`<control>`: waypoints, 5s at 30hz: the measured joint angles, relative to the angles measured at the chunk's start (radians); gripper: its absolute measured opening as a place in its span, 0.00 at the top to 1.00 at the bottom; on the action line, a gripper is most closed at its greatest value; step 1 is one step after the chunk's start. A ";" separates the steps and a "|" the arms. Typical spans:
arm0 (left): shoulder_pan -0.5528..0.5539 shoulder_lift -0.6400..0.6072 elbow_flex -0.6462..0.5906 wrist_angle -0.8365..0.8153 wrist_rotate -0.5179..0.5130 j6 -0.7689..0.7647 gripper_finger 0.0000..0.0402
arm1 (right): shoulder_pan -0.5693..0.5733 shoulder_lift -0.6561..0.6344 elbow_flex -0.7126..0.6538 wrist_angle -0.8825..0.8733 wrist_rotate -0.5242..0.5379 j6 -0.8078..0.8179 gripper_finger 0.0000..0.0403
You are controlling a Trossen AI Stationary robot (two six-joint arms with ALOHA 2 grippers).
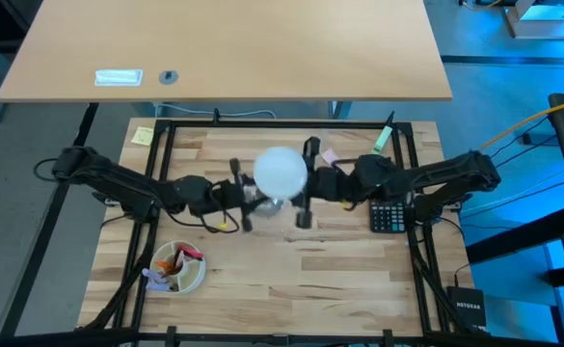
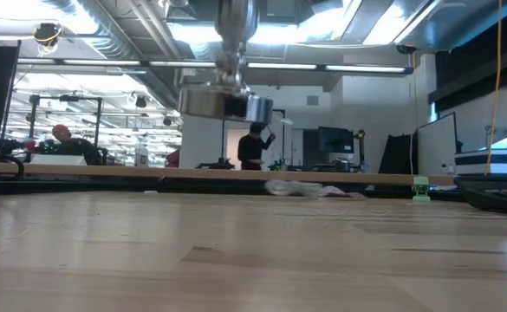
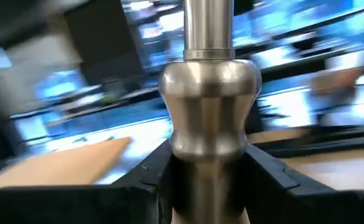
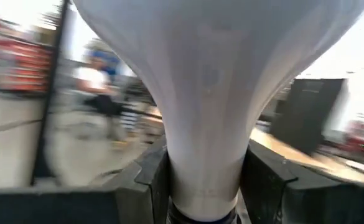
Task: Screw lightbulb
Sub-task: Remove the lightbulb from the silver lamp
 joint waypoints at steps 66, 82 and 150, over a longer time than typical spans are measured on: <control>0.020 -0.056 0.067 -0.241 -0.474 -0.157 0.69 | -0.033 -0.139 0.000 -0.409 0.252 0.291 0.03; 0.020 -0.056 0.067 -0.217 -0.479 -0.153 0.69 | -0.086 -0.037 0.000 0.024 0.260 0.234 0.03; 0.111 -0.144 0.068 -0.324 0.425 -0.295 0.69 | -0.132 -0.031 -0.002 -0.033 -0.434 0.294 0.39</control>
